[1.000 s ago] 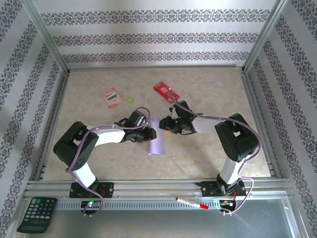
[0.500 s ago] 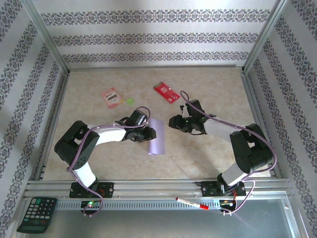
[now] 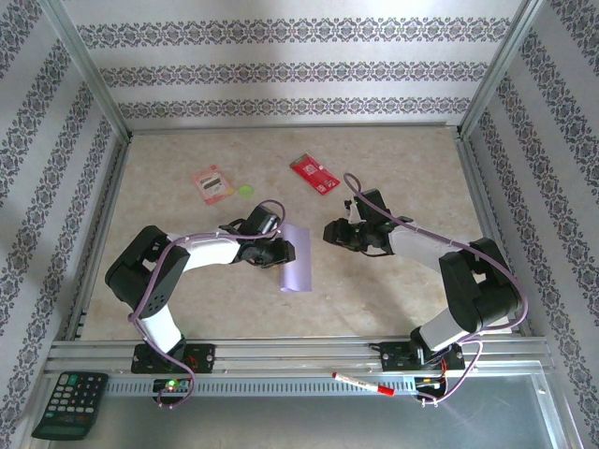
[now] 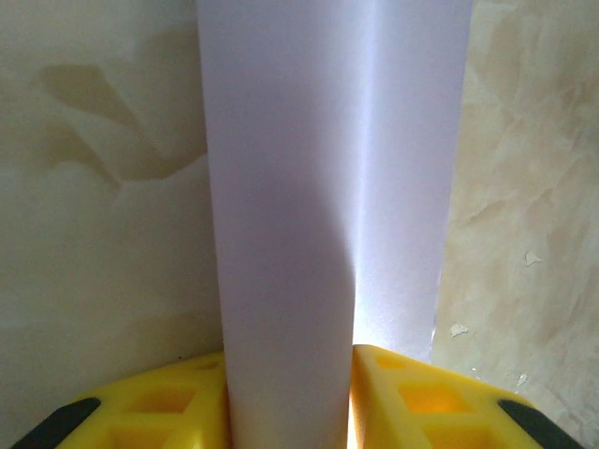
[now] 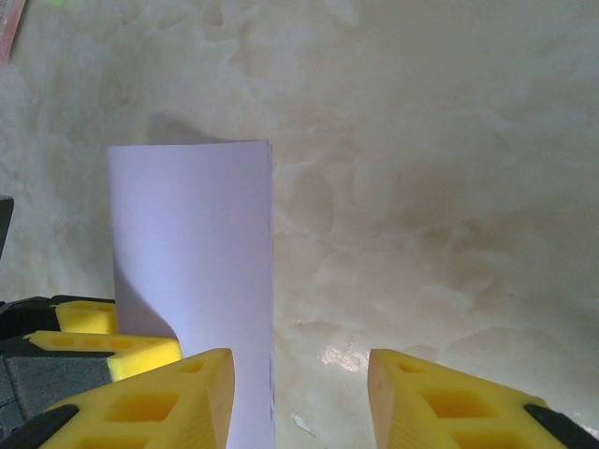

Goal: Fold a paper plane with a square sheet of paper (pick it up from the middle)

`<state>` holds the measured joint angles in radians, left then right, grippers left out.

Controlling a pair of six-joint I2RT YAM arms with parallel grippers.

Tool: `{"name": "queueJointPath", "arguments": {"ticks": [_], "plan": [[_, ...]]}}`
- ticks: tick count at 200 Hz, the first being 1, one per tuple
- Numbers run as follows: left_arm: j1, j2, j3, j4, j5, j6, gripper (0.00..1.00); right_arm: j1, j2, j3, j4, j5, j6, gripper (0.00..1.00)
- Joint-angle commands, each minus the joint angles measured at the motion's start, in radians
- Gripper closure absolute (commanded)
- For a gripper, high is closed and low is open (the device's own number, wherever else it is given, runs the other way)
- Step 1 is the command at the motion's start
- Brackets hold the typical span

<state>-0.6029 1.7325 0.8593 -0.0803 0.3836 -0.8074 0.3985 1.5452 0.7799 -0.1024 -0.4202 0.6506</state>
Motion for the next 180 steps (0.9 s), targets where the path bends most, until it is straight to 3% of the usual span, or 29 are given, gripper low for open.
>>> {"name": "queueJointPath", "arguments": {"ticks": [1, 91, 116, 180], "plan": [[-0.001, 0.081, -0.014, -0.094, -0.104, 0.028, 0.64, -0.014, -0.019, -0.017, -0.020, 0.019, -0.022, 0.58], [-0.001, 0.106, -0.008, -0.109, -0.105, 0.037, 0.63, -0.021, -0.013, -0.013, -0.018, -0.010, -0.016, 0.60], [-0.001, 0.113, -0.009, -0.110, -0.106, 0.039, 0.65, 0.003, 0.000, -0.013, 0.011, -0.047, 0.009, 0.66], [-0.002, 0.117, -0.017, -0.109, -0.116, 0.039, 0.65, 0.129, 0.107, 0.043, 0.070, -0.089, 0.092, 0.93]]}}
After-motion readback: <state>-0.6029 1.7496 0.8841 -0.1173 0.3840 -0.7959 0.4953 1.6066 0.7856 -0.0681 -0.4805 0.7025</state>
